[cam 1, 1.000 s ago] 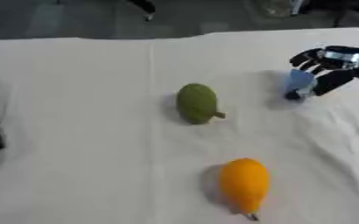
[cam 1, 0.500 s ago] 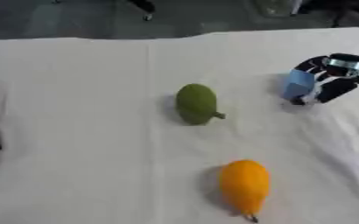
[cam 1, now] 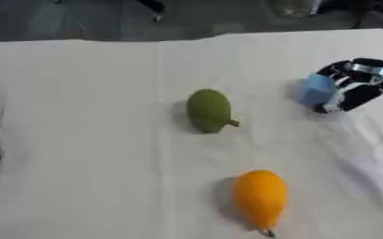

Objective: Pick up the objects with one hand, pass them to the other hand, and then place them into the box on the other side of the table.

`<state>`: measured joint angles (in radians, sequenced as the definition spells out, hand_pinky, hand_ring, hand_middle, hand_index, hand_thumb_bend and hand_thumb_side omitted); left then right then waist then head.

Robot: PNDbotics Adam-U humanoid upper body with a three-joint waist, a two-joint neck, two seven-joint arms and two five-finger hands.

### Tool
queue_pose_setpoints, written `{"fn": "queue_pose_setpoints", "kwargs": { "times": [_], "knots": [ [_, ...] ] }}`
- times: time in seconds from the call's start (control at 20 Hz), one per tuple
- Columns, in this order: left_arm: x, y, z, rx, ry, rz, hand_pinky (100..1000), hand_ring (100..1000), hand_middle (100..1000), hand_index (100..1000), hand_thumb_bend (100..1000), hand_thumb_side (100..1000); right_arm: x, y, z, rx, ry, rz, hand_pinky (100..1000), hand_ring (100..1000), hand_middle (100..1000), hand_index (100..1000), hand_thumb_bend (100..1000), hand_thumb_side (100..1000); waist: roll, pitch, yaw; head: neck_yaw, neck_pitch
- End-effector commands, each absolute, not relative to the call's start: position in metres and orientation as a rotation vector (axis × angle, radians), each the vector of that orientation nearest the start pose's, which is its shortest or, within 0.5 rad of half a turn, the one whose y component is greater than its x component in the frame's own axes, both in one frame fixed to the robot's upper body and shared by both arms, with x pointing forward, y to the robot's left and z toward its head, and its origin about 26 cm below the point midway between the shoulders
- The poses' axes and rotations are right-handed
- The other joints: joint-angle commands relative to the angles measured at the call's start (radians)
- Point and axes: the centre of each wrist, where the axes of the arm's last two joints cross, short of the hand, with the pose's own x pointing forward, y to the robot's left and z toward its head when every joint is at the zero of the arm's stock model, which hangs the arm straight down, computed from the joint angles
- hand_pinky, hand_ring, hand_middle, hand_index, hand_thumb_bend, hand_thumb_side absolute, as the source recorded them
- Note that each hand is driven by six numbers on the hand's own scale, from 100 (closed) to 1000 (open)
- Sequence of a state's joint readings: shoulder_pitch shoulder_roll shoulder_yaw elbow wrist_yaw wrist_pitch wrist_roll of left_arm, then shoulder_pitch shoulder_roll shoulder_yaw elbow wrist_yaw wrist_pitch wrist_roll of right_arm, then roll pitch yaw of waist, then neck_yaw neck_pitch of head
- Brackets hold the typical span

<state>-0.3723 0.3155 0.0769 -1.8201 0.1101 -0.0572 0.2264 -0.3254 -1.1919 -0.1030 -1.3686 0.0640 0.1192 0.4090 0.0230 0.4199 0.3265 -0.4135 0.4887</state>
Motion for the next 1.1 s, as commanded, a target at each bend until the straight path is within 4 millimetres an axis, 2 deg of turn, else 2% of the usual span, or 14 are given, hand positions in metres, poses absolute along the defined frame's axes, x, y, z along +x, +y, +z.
{"fn": "queue_pose_setpoints", "kwargs": {
  "times": [0.05, 0.35, 0.65, 1.1],
  "knots": [
    [0.3314, 0.2867, 0.1975, 0.24, -2.292, 0.022, 817, 742, 824, 838, 583, 600, 0.3033, -0.5091, 0.3096, -0.93, -1.276, 0.876, 858, 884, 796, 845, 492, 204, 0.005, -0.004, 0.0, -0.004, -0.014],
    [0.3314, 0.2865, 0.1972, 0.238, -2.292, 0.024, 818, 741, 824, 838, 581, 600, 0.3037, -0.5074, 0.3095, -0.914, -1.291, 0.86, 858, 872, 750, 794, 485, 178, 0.004, 0.0, 0.0, -0.005, -0.011],
    [0.3313, 0.2868, 0.1967, 0.239, -2.29, 0.028, 818, 741, 824, 838, 580, 600, 0.3037, -0.5073, 0.3102, -0.931, -1.278, 0.865, 853, 859, 692, 730, 444, 100, 0.003, 0.0, 0.001, -0.006, -0.01],
    [0.331, 0.2876, 0.1958, 0.243, -2.287, 0.03, 819, 741, 824, 838, 580, 600, 0.304, -0.5026, 0.3135, -0.936, -1.303, 0.869, 851, 821, 605, 645, 387, 100, 0.002, -0.005, 0.0, -0.008, -0.007]
  ]
}}
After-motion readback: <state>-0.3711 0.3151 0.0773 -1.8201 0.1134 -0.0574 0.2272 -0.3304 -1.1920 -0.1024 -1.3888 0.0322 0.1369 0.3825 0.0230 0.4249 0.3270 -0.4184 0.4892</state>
